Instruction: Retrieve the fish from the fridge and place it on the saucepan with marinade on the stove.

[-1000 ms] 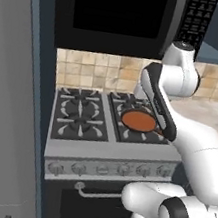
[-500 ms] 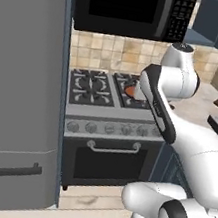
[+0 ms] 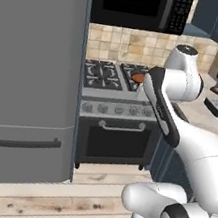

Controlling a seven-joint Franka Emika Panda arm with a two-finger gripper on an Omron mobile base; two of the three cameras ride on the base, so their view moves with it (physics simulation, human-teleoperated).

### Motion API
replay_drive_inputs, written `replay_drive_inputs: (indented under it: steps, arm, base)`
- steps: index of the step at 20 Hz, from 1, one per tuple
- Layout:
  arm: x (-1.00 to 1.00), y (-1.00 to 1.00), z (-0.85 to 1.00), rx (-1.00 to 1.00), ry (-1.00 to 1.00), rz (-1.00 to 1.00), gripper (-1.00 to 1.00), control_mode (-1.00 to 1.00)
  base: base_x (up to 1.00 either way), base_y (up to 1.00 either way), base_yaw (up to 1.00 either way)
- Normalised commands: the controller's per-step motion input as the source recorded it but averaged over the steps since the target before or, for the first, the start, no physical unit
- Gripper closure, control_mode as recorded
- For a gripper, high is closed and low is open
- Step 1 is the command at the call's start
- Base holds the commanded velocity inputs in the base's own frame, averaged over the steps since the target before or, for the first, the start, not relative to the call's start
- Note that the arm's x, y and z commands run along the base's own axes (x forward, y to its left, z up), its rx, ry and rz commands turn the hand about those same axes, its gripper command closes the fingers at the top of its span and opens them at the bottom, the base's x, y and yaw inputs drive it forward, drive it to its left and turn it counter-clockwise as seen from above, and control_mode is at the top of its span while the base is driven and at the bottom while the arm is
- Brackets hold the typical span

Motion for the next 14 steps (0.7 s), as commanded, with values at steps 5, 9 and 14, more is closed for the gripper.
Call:
replay_drive_inputs:
  steps: [5, 9, 14]
  arm:
    - [0.0, 0.0, 0.0, 0.0, 0.0, 0.0, -1.0, 1.0]
    - [0.0, 0.0, 0.0, 0.0, 0.0, 0.0, -1.0, 1.0]
    - [0.0, 0.0, 0.0, 0.0, 0.0, 0.0, -1.0, 1.0]
  base:
    - [0.07, 1.0, 0.0]
    - [0.04, 1.0, 0.01]
    - [-0.15, 1.0, 0.11]
